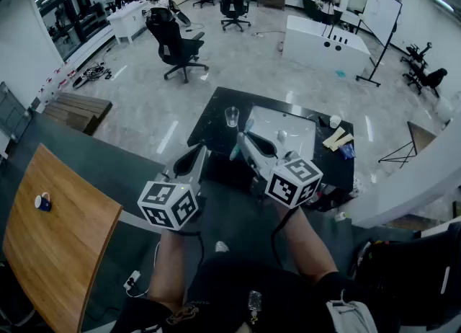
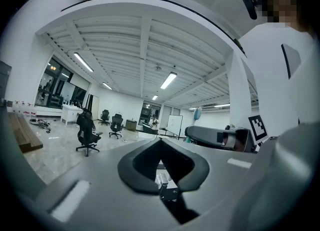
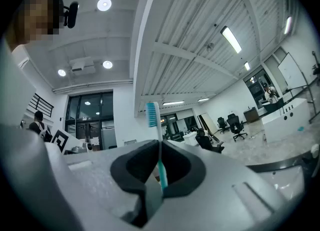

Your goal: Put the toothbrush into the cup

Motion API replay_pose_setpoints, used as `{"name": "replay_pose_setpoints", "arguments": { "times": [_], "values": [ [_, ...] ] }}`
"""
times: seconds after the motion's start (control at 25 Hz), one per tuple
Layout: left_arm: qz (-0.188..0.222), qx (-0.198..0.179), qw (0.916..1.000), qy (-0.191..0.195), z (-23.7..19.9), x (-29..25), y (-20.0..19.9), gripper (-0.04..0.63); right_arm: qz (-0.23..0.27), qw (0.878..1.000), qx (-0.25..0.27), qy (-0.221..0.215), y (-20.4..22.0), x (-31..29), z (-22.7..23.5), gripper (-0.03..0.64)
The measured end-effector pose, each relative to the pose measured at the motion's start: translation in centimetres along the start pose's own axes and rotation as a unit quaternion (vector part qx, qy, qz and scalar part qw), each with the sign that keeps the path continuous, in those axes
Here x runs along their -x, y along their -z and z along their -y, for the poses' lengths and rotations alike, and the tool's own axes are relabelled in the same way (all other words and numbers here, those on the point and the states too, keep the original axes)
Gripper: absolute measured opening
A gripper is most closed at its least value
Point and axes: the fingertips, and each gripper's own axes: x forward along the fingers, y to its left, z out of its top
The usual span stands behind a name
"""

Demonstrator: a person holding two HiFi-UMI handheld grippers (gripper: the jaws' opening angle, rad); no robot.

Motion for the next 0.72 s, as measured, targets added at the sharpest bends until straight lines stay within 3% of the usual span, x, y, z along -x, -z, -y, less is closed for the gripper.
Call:
{"name": "replay_pose_setpoints", "arguments": {
  "times": [0.72],
  "values": [
    [0.002, 0.011, 0.9999, -0.004, -3.6, -1.3, 0.1, 0.008, 0.003, 1.0, -0.003, -0.004, 0.2, -3.8, 0.6, 0.023]
  ]
}}
